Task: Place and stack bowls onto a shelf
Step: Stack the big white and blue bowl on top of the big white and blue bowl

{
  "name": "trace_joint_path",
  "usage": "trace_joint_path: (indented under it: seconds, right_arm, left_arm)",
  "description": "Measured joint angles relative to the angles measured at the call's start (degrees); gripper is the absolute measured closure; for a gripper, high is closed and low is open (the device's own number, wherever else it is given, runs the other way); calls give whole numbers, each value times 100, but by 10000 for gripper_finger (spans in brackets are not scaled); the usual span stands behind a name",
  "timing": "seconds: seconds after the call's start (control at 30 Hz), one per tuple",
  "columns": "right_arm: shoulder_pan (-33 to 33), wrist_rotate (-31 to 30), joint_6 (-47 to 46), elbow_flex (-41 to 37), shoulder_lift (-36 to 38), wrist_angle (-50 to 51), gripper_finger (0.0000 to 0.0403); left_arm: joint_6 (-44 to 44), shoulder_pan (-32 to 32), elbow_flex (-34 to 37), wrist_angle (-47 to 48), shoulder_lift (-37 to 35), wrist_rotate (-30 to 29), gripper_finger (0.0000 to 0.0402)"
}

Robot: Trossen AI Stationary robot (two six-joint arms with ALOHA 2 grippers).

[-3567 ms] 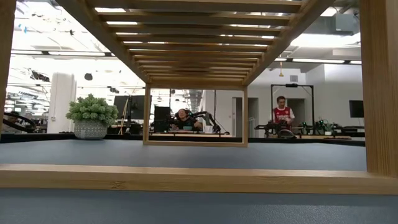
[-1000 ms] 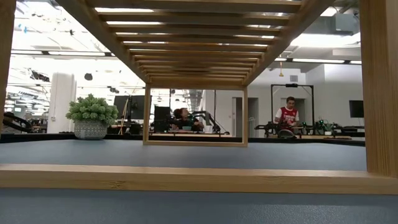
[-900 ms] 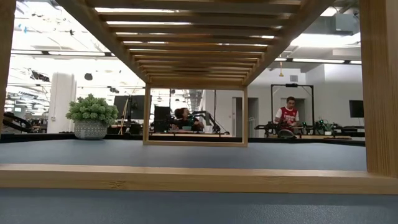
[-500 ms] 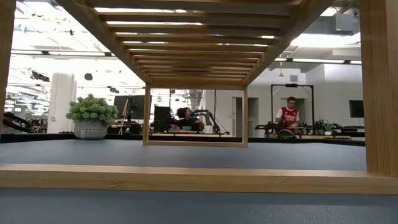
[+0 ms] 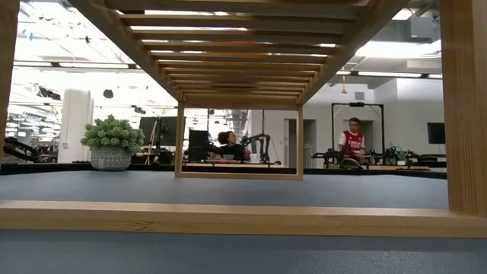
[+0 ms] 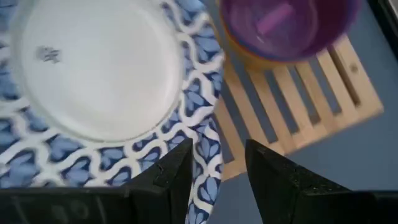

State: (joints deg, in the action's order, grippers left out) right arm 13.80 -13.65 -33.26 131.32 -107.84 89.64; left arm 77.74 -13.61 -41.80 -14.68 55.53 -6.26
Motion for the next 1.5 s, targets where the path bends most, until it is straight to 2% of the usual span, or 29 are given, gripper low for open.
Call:
trace_joint_path:
  seconds: [0.13,0.37,0.57,0.77,0.9,1.03,1.2,1.33,1.5]
  right_arm:
    - [99,-193,-918,-290,155,51,235]
    - [222,-361,-1456,-1079,171,37,271]
    - [310,-291,-1946,-1704,343,46,321]
    - [348,-440,-2517,-1985,868,36,383]
    - [410,-419,-3002,-2378,1238,34,384]
    - [521,-66,-3475,-2999,1502,49,370]
    - [678,270,-3746,-3633,1669,48,380]
    - [770,459,-3744,-3673,1680,-47,380]
    - [797,739,-3457,-3673,1676,-670,369]
  left_arm:
    - [92,0,0,95,-4,46,272]
    - [96,0,0,216,-2,86,272]
    - [96,0,0,206,-2,144,272]
    - [96,0,0,199,-2,237,272]
    - [96,0,0,221,-2,247,272]
    - [96,0,0,227,-2,247,272]
    - [196,0,0,227,-2,247,272]
    - [304,0,0,227,-2,241,272]
    - [398,0,0,227,-2,96,272]
